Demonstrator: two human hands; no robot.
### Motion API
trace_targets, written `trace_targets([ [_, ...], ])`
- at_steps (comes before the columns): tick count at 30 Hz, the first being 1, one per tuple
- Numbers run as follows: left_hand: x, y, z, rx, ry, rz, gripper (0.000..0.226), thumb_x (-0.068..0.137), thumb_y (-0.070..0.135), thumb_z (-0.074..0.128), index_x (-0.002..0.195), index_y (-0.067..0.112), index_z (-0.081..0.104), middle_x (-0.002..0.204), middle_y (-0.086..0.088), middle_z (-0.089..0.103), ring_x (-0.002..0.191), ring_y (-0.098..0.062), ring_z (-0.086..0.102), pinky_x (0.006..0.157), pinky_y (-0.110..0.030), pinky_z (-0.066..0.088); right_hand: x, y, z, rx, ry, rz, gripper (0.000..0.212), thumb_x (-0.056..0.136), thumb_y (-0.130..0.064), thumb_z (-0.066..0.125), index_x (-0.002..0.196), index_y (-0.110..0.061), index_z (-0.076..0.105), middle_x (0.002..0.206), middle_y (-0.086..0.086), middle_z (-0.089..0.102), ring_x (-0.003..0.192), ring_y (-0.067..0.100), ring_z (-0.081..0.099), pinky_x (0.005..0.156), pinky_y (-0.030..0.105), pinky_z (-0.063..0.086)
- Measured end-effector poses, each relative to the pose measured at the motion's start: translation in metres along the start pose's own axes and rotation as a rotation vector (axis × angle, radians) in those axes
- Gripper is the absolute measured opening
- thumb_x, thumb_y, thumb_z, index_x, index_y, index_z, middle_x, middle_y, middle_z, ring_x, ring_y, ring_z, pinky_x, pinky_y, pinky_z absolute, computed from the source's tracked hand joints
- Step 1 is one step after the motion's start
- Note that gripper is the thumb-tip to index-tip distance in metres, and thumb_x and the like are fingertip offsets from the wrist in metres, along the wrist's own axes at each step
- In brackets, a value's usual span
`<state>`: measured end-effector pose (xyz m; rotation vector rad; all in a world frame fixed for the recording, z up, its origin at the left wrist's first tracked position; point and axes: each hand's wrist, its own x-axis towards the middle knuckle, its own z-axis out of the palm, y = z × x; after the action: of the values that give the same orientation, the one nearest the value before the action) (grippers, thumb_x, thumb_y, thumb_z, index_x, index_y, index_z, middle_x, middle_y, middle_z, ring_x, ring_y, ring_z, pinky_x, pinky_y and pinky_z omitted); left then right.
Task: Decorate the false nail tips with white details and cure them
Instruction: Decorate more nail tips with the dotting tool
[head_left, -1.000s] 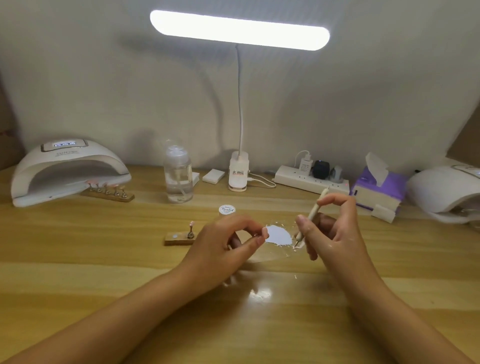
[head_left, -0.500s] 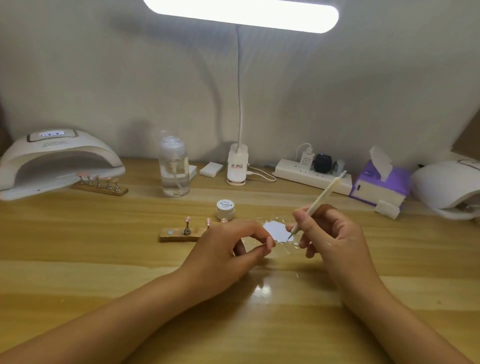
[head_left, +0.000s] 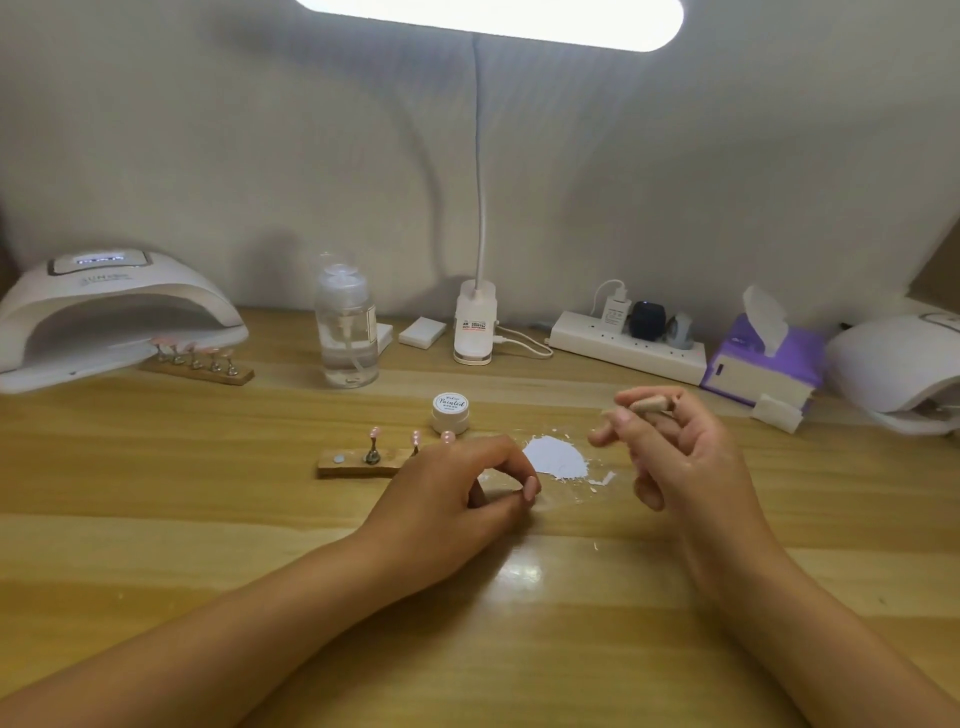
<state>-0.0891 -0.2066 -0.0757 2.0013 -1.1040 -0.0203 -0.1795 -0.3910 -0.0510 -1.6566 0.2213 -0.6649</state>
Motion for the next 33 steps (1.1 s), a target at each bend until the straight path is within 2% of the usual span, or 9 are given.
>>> trace_targets([
  [4, 0.000, 0.001, 0.000, 0.043, 0.000, -0.012, 0.021, 0.087, 0.018, 0.067, 0.083, 0.038, 0.063, 0.076, 0.039, 0.060, 0.055, -0.005, 0.055, 0.081, -0.025, 0.046, 0.002, 0.007, 0.002, -0.088, 0.135, -0.047, 0.030, 0.094, -0.030, 0.063, 0.087, -0.010, 0.042, 0.046, -0.003, 0.047, 0.041, 0.007, 0.043, 0.046, 0.022, 0.039],
  [8, 0.000, 0.002, 0.001, 0.094, 0.001, -0.009, 0.017, 0.088, 0.020, 0.067, 0.085, 0.036, 0.064, 0.074, 0.044, 0.056, 0.056, -0.003, 0.057, 0.083, -0.015, 0.038, 0.005, 0.020, 0.002, -0.223, 0.103, 0.062, 0.019, 0.093, -0.022, 0.059, 0.087, -0.012, 0.045, 0.051, 0.003, 0.061, 0.051, 0.012, 0.052, 0.061, 0.035, 0.042],
  [14, 0.001, 0.007, 0.000, 0.140, -0.011, 0.011, 0.016, 0.089, 0.021, 0.064, 0.085, 0.036, 0.062, 0.071, 0.048, 0.052, 0.058, 0.000, 0.054, 0.086, -0.028, 0.043, 0.004, 0.019, 0.004, -0.320, -0.016, 0.119, 0.021, 0.091, -0.022, 0.064, 0.079, -0.010, 0.051, 0.059, 0.005, 0.071, 0.043, 0.001, 0.054, 0.048, 0.019, 0.042],
  [18, 0.003, 0.009, -0.001, 0.139, -0.026, -0.005, 0.019, 0.090, 0.022, 0.064, 0.083, 0.039, 0.059, 0.073, 0.045, 0.054, 0.059, 0.000, 0.055, 0.116, -0.040, 0.027, 0.006, 0.018, 0.003, -0.290, 0.041, 0.144, 0.016, 0.086, -0.016, 0.063, 0.077, -0.012, 0.050, 0.060, 0.007, 0.071, 0.046, 0.001, 0.055, 0.054, 0.025, 0.040],
  [22, 0.005, 0.009, -0.002, 0.105, -0.032, -0.020, 0.019, 0.090, 0.022, 0.065, 0.083, 0.038, 0.061, 0.078, 0.041, 0.057, 0.058, -0.001, 0.055, 0.111, -0.047, 0.032, 0.005, 0.017, 0.005, -0.324, -0.001, 0.148, 0.016, 0.086, -0.015, 0.061, 0.075, -0.013, 0.049, 0.058, 0.006, 0.070, 0.042, 0.000, 0.051, 0.055, 0.028, 0.037],
  [25, 0.005, 0.007, 0.000, 0.094, -0.006, -0.032, 0.019, 0.090, 0.021, 0.066, 0.082, 0.038, 0.061, 0.079, 0.038, 0.059, 0.057, -0.003, 0.055, 0.109, -0.027, 0.028, 0.005, 0.016, 0.004, -0.311, 0.023, 0.136, 0.016, 0.089, -0.015, 0.062, 0.078, -0.011, 0.051, 0.059, 0.006, 0.070, 0.043, 0.000, 0.052, 0.056, 0.028, 0.037],
  [27, 0.004, 0.007, 0.001, 0.096, 0.008, -0.036, 0.021, 0.089, 0.021, 0.067, 0.080, 0.040, 0.061, 0.080, 0.037, 0.060, 0.058, -0.004, 0.055, 0.090, -0.013, 0.035, 0.003, 0.016, 0.005, -0.371, 0.017, 0.088, 0.016, 0.090, -0.017, 0.061, 0.078, -0.011, 0.051, 0.057, 0.004, 0.069, 0.043, 0.000, 0.051, 0.057, 0.028, 0.038],
  [29, 0.003, 0.006, 0.001, 0.100, 0.005, -0.037, 0.020, 0.088, 0.020, 0.067, 0.081, 0.038, 0.063, 0.082, 0.036, 0.061, 0.058, -0.004, 0.055, 0.070, -0.015, 0.037, 0.001, 0.013, 0.006, -0.398, 0.098, -0.010, 0.017, 0.094, -0.022, 0.060, 0.083, -0.012, 0.052, 0.060, 0.000, 0.071, 0.043, 0.002, 0.052, 0.053, 0.029, 0.041],
  [33, 0.004, 0.005, 0.000, 0.111, 0.008, -0.022, 0.020, 0.087, 0.020, 0.068, 0.082, 0.038, 0.064, 0.077, 0.039, 0.059, 0.058, -0.003, 0.055, 0.064, -0.013, 0.033, -0.008, -0.001, 0.009, -0.306, 0.103, -0.149, 0.008, 0.098, -0.032, 0.058, 0.099, -0.024, 0.057, 0.082, -0.011, 0.075, 0.054, 0.008, 0.066, 0.044, 0.021, 0.048],
])
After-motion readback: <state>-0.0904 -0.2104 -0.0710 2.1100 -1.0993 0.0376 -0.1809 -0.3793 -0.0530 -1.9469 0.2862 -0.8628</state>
